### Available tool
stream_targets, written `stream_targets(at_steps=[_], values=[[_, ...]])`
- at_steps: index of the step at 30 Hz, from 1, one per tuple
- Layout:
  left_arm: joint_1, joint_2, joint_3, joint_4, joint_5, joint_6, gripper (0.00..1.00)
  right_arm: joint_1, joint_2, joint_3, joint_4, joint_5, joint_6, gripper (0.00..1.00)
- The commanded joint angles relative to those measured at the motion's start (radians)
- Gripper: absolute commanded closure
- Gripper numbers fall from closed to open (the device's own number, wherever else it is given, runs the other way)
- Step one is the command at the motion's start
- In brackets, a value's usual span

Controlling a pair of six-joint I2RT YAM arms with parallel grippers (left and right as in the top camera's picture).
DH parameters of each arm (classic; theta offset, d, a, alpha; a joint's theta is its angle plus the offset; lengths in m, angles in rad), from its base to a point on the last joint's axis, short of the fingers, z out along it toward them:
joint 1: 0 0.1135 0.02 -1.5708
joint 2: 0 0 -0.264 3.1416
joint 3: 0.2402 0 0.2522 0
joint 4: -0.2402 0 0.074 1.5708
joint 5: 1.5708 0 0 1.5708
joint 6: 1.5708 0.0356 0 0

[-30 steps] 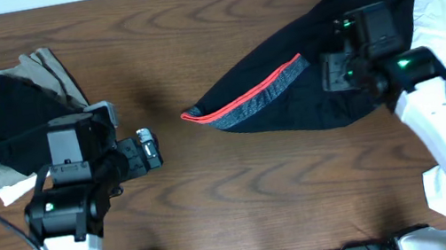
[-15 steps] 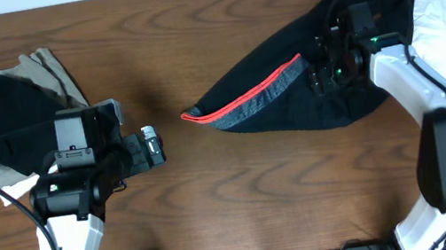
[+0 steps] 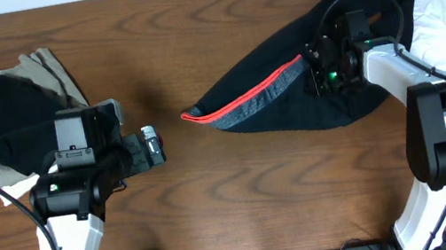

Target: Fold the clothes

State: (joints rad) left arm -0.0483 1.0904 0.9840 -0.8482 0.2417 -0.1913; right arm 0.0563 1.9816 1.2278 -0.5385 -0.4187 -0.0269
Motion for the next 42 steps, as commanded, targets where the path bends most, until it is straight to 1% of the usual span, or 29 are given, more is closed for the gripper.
stream_targets(at_steps=[1,5,9,12,15,16,18,20,22,26,30,32,33,34,35,38,42], values=[[0.003,0.002,0.015,-0.001,0.013,-0.013,0.02,-0.004,-0.006,0.002,-0.011,-0.035,-0.003,0.99],[0.003,0.002,0.015,-0.001,0.013,-0.013,0.02,0.002,-0.086,0.005,-0.038,-0.088,0.003,0.99],[0.003,0.002,0.015,0.0,0.012,-0.013,0.02,0.053,-0.234,0.008,-0.097,-0.138,-0.019,0.99],[0.003,0.002,0.015,0.0,0.012,-0.013,0.02,0.15,-0.357,0.008,-0.177,-0.178,-0.101,0.99],[0.003,0.002,0.015,0.0,0.011,-0.013,0.02,0.295,-0.455,0.008,-0.314,-0.18,-0.192,0.96],[0.003,0.002,0.015,0.0,0.01,-0.013,0.02,0.338,-0.474,0.008,-0.355,-0.163,-0.206,0.92],[0.003,0.002,0.015,0.0,0.009,-0.013,0.02,0.427,-0.497,0.008,-0.433,-0.048,-0.214,0.74],[0.003,0.002,0.015,0.0,0.009,-0.013,0.02,0.49,-0.499,0.008,-0.488,0.097,-0.19,0.7],[0.003,0.002,0.015,0.0,0.009,-0.013,0.02,0.522,-0.492,0.008,-0.52,0.245,-0.123,0.69],[0.003,0.002,0.015,0.0,0.009,-0.013,0.02,0.508,-0.491,0.008,-0.558,0.409,-0.076,0.66],[0.003,0.002,0.015,0.0,0.009,-0.013,0.02,0.453,-0.491,0.008,-0.549,0.421,-0.065,0.63],[0.003,0.002,0.015,0.0,0.009,-0.013,0.02,0.422,-0.49,0.006,-0.534,0.422,-0.05,0.59],[0.003,0.002,0.015,0.0,0.009,-0.013,0.02,0.404,-0.489,0.004,-0.523,0.419,-0.038,0.55],[0.003,0.002,0.015,0.0,0.009,-0.013,0.02,0.388,-0.488,0.002,-0.517,0.409,-0.023,0.48],[0.003,0.002,0.015,0.0,0.009,-0.013,0.02,0.372,-0.485,0.001,-0.515,0.383,-0.013,0.46],[0.003,0.002,0.015,0.0,0.009,-0.013,0.02,0.348,-0.472,0.0,-0.536,0.285,-0.014,0.46],[0.003,0.002,0.015,0.0,0.009,-0.013,0.02,0.358,-0.44,-0.009,-0.566,0.134,-0.015,0.42]])
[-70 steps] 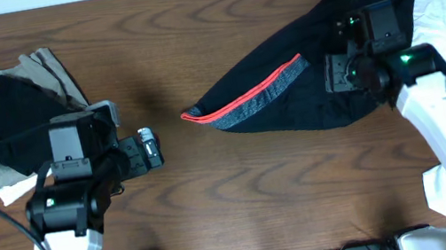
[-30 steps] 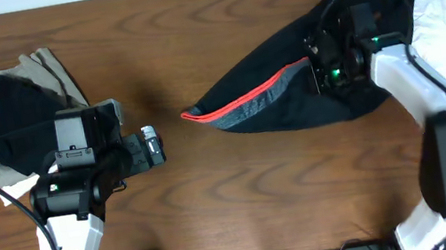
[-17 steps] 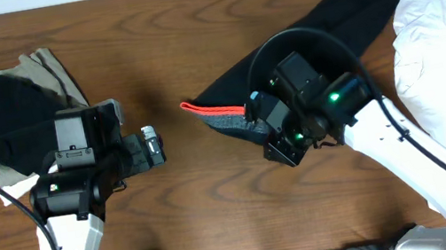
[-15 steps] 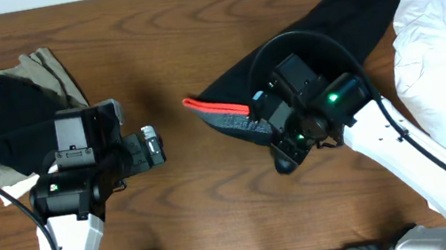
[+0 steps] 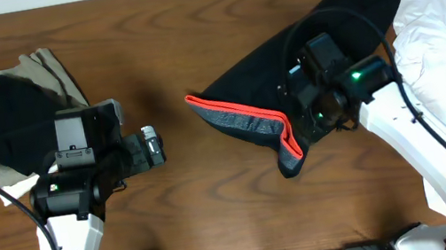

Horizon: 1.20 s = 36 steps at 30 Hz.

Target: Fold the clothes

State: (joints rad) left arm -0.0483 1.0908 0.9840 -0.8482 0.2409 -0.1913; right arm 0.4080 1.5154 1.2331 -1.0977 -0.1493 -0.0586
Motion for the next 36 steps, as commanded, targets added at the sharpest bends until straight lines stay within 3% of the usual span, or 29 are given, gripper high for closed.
stream_targets(at_steps=[1,9,17,19,21,22,28,34,36], values=[[0.003,0.002,0.015,0.0,0.01,-0.013,0.02,0.014,0.035,-0.023,-0.006,-0.171,0.01,0.41],[0.003,0.002,0.015,0.0,0.01,-0.013,0.02,0.039,0.078,-0.106,0.01,-0.187,0.009,0.4],[0.003,0.002,0.015,0.0,0.01,-0.013,0.02,0.039,0.093,-0.219,0.13,-0.199,0.01,0.41],[0.003,0.002,0.015,0.0,0.01,-0.013,0.02,0.039,0.093,-0.222,0.15,-0.199,0.01,0.54],[0.003,0.002,0.015,0.0,0.01,-0.013,0.02,0.039,0.093,-0.221,0.175,-0.198,0.01,0.84],[0.003,0.002,0.015,0.0,0.01,-0.013,0.02,0.039,0.093,-0.221,0.186,-0.198,0.01,0.9],[0.003,0.002,0.015,0.0,0.01,-0.013,0.02,0.079,0.089,-0.203,0.218,-0.204,0.006,0.93],[0.003,0.002,0.015,0.0,0.01,-0.013,0.02,0.29,0.071,-0.199,0.2,-0.495,-0.233,0.99],[0.003,0.002,0.015,0.001,0.009,-0.013,0.02,0.385,0.071,-0.199,0.185,-0.468,-0.261,0.99]])
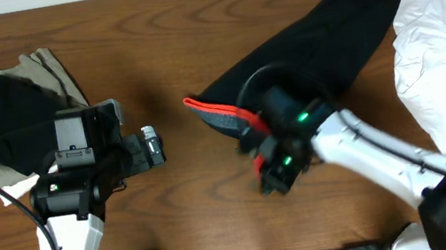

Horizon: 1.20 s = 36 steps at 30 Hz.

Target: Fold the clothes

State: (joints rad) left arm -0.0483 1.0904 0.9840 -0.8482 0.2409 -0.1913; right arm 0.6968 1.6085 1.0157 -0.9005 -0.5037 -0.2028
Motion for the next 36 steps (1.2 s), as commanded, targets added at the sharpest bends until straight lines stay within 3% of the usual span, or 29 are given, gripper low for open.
stream_targets(at_steps=[1,7,9,19,22,26,29,31,36], values=[[0.003,0.002,0.015,0.001,0.009,-0.013,0.02,0.146,-0.023,0.018,-0.016,-0.047,-0.11,0.99],[0.003,0.002,0.015,0.0,0.01,-0.013,0.02,0.23,-0.023,0.018,-0.001,0.517,0.258,0.9],[0.003,0.002,0.015,-0.003,0.01,-0.013,0.02,0.21,-0.023,0.018,0.001,0.63,0.352,0.81],[0.003,0.006,0.015,-0.026,0.028,-0.04,0.01,-0.001,-0.046,0.019,0.05,0.682,0.482,0.77],[0.003,0.021,0.015,-0.006,0.055,-0.062,0.2,-0.066,-0.09,0.019,0.074,0.679,0.487,0.76],[-0.009,0.074,0.015,0.069,0.138,-0.1,0.65,-0.136,-0.174,0.019,0.074,0.679,0.487,0.75],[-0.052,0.142,0.015,0.124,0.171,-0.109,0.87,-0.188,-0.251,0.019,0.049,0.68,0.504,0.74],[-0.098,0.204,0.015,0.149,0.171,-0.115,0.94,-0.226,-0.301,0.019,0.027,0.679,0.536,0.72],[-0.212,0.372,0.015,0.181,0.171,-0.119,0.94,-0.301,-0.392,0.019,-0.015,0.679,0.55,0.65]])
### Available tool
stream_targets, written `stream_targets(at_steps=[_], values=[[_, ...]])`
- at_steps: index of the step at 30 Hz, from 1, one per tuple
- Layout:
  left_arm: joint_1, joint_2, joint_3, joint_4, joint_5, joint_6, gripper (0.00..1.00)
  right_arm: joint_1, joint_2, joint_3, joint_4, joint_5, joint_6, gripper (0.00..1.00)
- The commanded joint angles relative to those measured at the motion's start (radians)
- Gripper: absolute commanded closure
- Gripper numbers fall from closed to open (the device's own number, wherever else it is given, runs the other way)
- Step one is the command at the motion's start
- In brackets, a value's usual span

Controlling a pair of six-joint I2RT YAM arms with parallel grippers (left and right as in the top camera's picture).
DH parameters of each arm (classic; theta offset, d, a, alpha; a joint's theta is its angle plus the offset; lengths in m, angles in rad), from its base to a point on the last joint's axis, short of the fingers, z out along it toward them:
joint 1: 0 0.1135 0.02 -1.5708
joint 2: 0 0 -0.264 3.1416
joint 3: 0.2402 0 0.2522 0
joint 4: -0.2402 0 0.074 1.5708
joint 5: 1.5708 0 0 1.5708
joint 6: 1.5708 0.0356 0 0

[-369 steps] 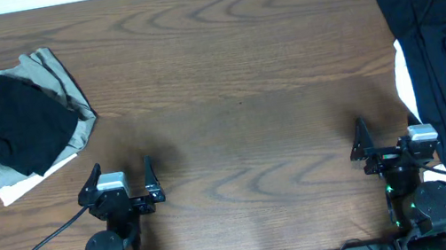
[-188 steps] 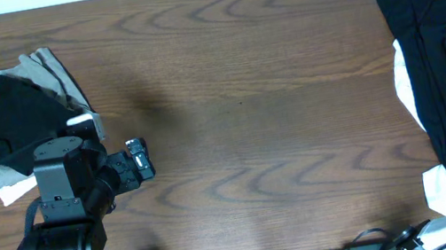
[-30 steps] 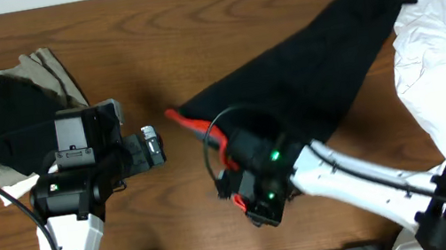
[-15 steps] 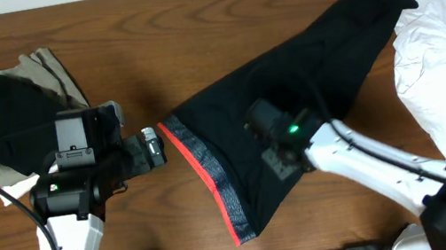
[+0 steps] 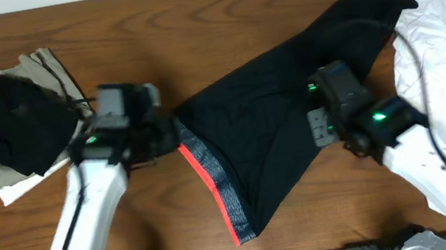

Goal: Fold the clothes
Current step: 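Grasp the waistband with the left gripper and pull it left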

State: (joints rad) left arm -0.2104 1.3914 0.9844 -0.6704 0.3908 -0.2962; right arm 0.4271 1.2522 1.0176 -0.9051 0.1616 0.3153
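A black garment (image 5: 278,134) with a grey and red waistband (image 5: 215,189) lies spread across the table's middle. The waistband runs from its upper left corner down toward the front edge. My left gripper (image 5: 172,135) is at the waistband's upper end, touching the cloth; blur hides its jaws. My right gripper (image 5: 320,125) sits over the garment's right half, its fingers hidden under the wrist.
A black cloth (image 5: 17,126) lies on a beige one at the far left. A crumpled white garment (image 5: 445,54) lies along the right edge, next to the black garment's far tip. Bare brown table (image 5: 161,242) shows at the front left.
My left arm has swung right from its resting spot to the waistband's upper end. My right gripper has moved from the bunched waistband to the garment's right half. The garment lies spread wider.
My right gripper was on the black garment at the back right. Later it stood further left and forward each time, with the red waistband bunched at it. The left arm stayed still at the left. Now the garment is spread out, and my left gripper is at the waistband.
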Motion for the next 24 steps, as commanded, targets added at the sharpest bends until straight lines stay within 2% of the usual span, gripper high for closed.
stream_targets(at_steps=[1,10,15,19,24], values=[[-0.069,0.105,0.014,0.006,0.021,-0.018,0.94,-0.043,-0.046,0.017,-0.018,0.014,0.032,0.62],[-0.153,0.37,0.014,-0.001,0.021,-0.147,0.94,-0.1,-0.062,0.016,-0.082,0.014,0.032,0.62],[-0.147,0.439,0.014,0.015,-0.023,-0.151,0.94,-0.1,-0.062,0.016,-0.083,0.014,0.032,0.62],[-0.115,0.478,0.014,0.056,-0.048,-0.143,0.93,-0.1,-0.062,0.016,-0.091,0.014,0.032,0.62],[0.006,0.53,0.014,0.127,-0.049,-0.143,0.94,-0.1,-0.062,0.016,-0.125,0.014,0.032,0.61]])
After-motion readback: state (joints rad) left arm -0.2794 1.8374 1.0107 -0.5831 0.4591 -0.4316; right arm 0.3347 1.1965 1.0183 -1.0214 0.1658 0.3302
